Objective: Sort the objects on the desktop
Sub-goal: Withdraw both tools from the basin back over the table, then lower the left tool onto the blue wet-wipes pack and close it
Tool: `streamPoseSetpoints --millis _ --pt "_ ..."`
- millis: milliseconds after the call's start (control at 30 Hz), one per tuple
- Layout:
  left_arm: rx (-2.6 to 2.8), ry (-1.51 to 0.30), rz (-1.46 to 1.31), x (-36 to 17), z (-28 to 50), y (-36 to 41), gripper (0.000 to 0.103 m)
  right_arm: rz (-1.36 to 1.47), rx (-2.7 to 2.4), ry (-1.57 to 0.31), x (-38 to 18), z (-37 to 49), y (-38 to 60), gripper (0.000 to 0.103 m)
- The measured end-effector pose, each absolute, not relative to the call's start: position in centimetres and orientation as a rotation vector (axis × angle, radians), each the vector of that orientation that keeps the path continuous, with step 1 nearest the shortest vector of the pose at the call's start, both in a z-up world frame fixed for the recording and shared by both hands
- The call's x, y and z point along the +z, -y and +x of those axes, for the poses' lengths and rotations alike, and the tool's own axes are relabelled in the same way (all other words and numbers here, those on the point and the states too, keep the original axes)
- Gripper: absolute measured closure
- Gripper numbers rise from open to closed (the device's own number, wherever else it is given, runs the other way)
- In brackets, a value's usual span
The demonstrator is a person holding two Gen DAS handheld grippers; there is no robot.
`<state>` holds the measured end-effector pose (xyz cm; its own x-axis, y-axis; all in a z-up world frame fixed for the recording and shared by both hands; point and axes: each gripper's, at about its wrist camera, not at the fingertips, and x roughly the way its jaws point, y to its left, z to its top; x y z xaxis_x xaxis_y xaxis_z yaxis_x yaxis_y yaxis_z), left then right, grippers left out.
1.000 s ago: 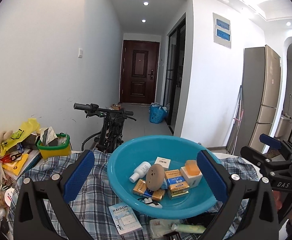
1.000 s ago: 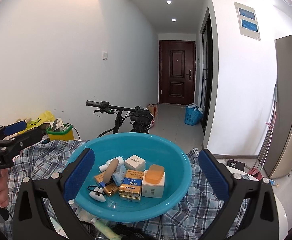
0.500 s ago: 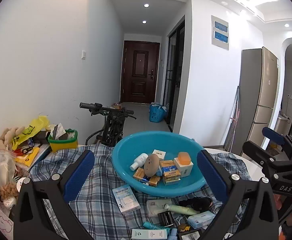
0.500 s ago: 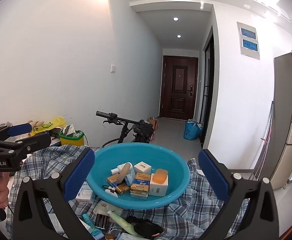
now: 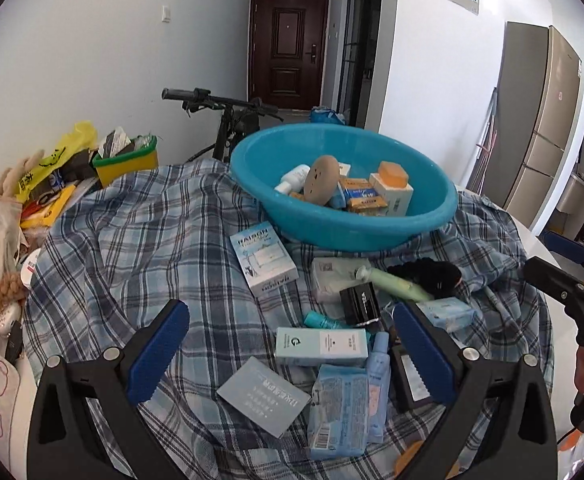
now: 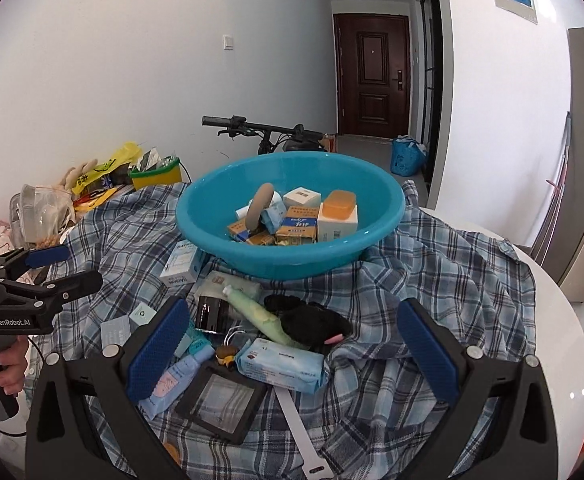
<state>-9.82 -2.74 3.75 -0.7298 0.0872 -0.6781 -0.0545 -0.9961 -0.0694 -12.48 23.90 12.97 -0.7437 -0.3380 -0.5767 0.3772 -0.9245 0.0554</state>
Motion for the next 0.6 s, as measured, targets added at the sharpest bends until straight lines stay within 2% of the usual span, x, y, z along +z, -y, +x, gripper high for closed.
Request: streamPoseSetpoints --millis 200,600 --pt "2.767 0.084 -1.284 -0.8 -9.2 2.3 0.0 0.952 -2.564 -0.125 10.1 -11.8 -23.8 0.0" --pt "2.603 0.062 -1.399 -4.5 -7.3 0.4 0.0 1.025 -2.498 -0.216 7.4 -11.1 -22.9 0.0"
